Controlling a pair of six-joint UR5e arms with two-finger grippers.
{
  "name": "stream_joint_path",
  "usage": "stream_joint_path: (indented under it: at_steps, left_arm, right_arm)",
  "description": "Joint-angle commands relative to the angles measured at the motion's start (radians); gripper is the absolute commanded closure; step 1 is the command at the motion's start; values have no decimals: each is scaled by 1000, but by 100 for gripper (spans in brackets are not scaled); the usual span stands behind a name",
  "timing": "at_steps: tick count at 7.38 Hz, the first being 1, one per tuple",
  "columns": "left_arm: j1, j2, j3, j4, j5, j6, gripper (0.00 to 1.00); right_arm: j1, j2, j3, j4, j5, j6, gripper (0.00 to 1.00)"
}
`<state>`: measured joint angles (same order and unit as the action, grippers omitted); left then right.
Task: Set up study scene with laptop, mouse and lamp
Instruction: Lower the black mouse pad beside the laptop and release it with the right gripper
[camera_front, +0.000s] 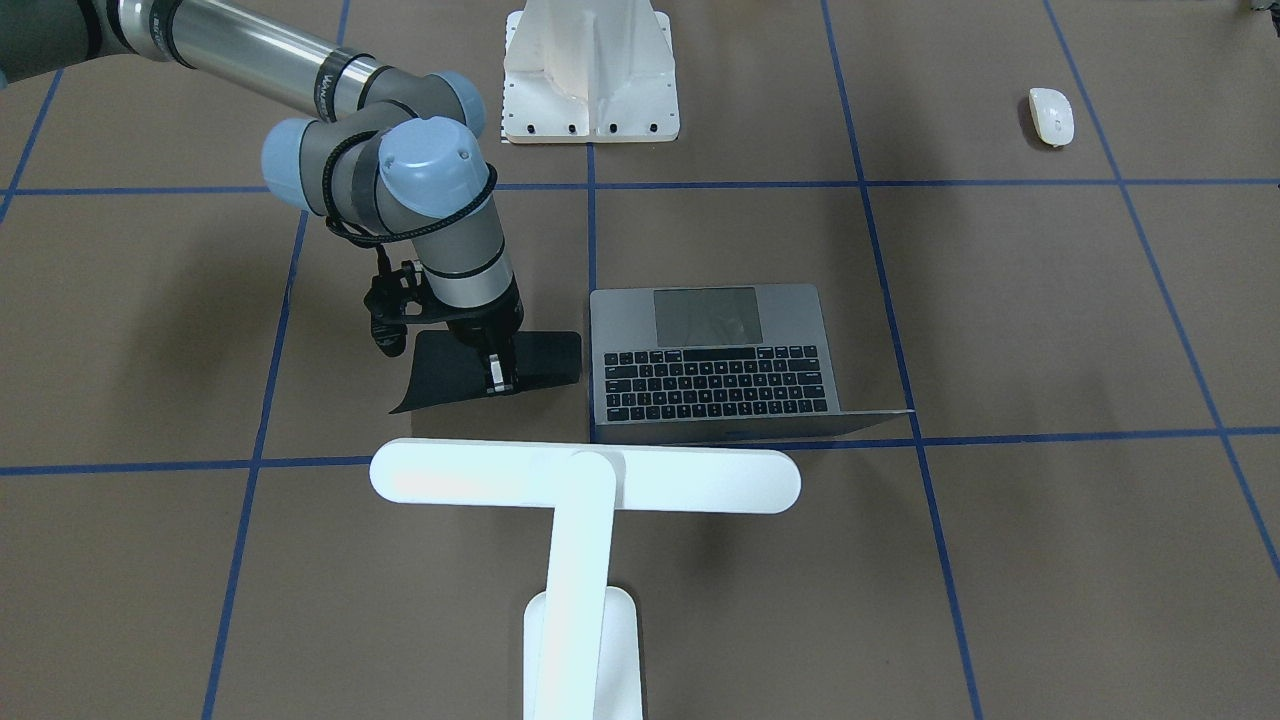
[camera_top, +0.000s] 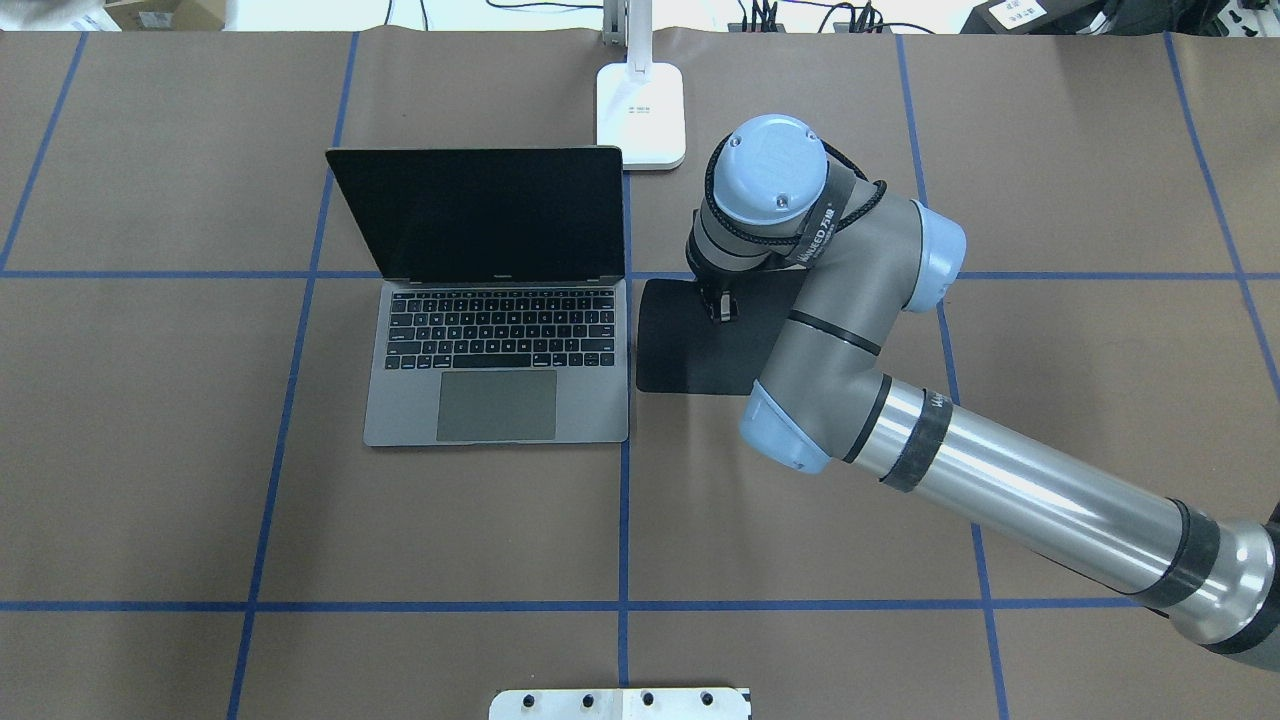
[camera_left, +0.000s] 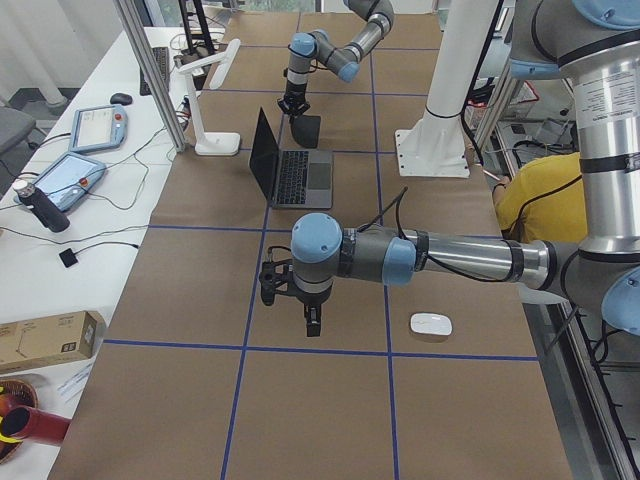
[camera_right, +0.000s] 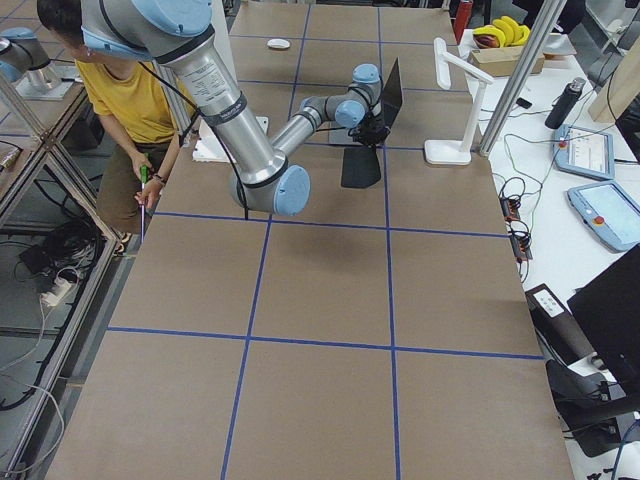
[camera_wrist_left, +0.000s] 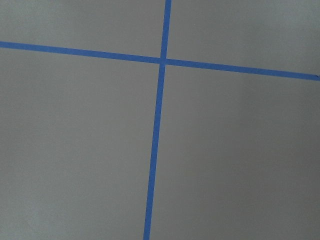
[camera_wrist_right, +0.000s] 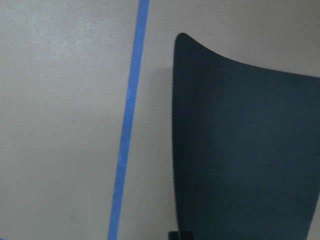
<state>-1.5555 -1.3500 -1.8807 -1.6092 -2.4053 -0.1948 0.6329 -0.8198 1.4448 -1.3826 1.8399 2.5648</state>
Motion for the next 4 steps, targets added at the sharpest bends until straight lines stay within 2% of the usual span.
stream_joint_path:
  at_steps: [1,4]
  left_arm:
    - [0,0,0,0,2,0,0]
    - [0,0,0,0,0,0,0]
  right_arm:
    - [8,28,-62,29,-2,0,100]
    - [14,65,-121,28,-2,3,98]
